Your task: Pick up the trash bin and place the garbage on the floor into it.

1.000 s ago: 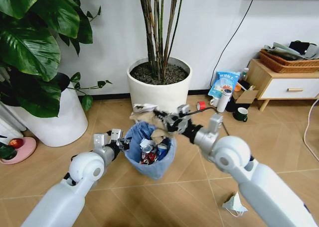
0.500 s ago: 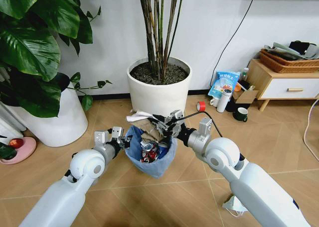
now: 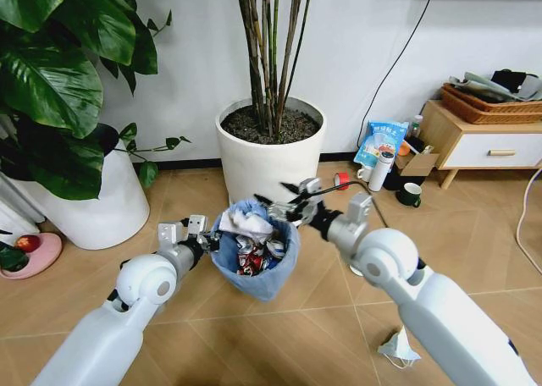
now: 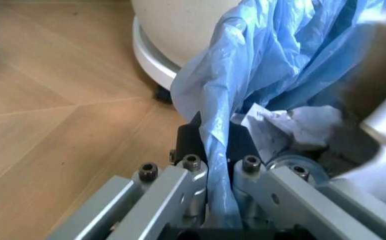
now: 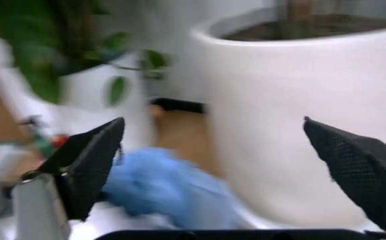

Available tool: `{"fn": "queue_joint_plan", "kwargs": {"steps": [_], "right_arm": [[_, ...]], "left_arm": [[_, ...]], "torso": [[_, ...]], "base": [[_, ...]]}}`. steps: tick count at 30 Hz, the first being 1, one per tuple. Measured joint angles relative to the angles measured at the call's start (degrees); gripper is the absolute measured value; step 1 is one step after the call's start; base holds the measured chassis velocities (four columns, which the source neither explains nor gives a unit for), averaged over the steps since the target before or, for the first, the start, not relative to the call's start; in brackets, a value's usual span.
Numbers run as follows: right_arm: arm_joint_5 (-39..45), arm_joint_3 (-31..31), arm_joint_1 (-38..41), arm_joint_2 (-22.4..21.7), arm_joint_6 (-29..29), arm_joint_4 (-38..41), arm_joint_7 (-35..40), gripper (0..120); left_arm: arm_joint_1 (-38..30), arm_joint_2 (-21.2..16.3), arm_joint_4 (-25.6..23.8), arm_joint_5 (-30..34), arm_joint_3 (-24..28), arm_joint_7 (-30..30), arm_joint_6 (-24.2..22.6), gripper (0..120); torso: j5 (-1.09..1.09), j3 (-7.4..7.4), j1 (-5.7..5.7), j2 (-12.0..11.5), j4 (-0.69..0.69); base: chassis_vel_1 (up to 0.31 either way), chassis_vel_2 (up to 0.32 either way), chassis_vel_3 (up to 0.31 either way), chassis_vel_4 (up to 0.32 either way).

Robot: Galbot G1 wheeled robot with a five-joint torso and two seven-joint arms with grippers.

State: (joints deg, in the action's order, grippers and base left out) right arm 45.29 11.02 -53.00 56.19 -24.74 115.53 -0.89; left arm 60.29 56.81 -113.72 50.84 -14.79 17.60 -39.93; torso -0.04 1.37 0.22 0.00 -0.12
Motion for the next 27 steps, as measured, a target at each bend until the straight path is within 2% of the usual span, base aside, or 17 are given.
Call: {"fn": "queue_joint_plan", "kwargs": {"steps": [3, 4, 8, 10, 12, 16, 27], "right_arm": [[-2.5, 5.7, -3.7, -0.6, -0.3, -2.9, 0.3, 100], [-2.5, 5.7, -3.7, -0.6, -0.3, -2.9, 0.3, 100], [-8.0, 11.7, -7.7, 0.0, 1.0, -10.6, 0.3, 100], [-8.7, 12.2, -8.0, 0.3, 1.1, -11.7, 0.3, 100], [-10.7, 13.5, -8.9, 1.3, 1.4, -16.4, 0.3, 100], [-12.9, 14.3, -9.0, 3.0, 2.2, -23.6, 0.4, 100], [-16.9, 14.1, -5.9, 6.5, 5.5, -40.2, 0.7, 100]], "left_arm": [[1.1, 0.1, -0.6, -0.3, -1.3, 0.2, 0.1, 0], [1.1, 0.1, -0.6, -0.3, -1.3, 0.2, 0.1, 0], [2.3, 0.4, -1.7, -0.6, -2.3, 0.3, 0.2, 0], [2.4, 0.4, -1.8, -0.6, -2.4, 0.3, 0.2, 0], [3.0, 0.5, -2.4, -0.7, -2.7, 0.4, 0.2, 0], [4.0, 0.6, -3.0, -1.1, -3.2, 0.4, 0.4, 0], [5.6, 1.3, -3.6, -2.1, -3.5, 0.2, 0.7, 0]], "torso": [[0.01, 0.0, 0.0, 0.0, -0.02], [0.01, 0.0, 0.0, 0.0, -0.02], [0.03, 0.0, 0.0, 0.0, -0.02], [0.05, 0.0, 0.0, 0.0, -0.02], [-0.01, 0.0, 0.0, 0.0, -0.02], [0.01, 0.0, 0.0, 0.0, 0.0], [-0.01, 0.0, 0.0, 0.0, 0.0]], "base": [[0.0, 0.0, 0.0, 0.0], [0.0, 0.0, 0.0, 0.0], [0.0, 0.0, 0.0, 0.0], [0.0, 0.0, 0.0, 0.0], [0.0, 0.0, 0.0, 0.0], [0.0, 0.0, 0.0, 0.0], [0.0, 0.0, 0.0, 0.0]]}}
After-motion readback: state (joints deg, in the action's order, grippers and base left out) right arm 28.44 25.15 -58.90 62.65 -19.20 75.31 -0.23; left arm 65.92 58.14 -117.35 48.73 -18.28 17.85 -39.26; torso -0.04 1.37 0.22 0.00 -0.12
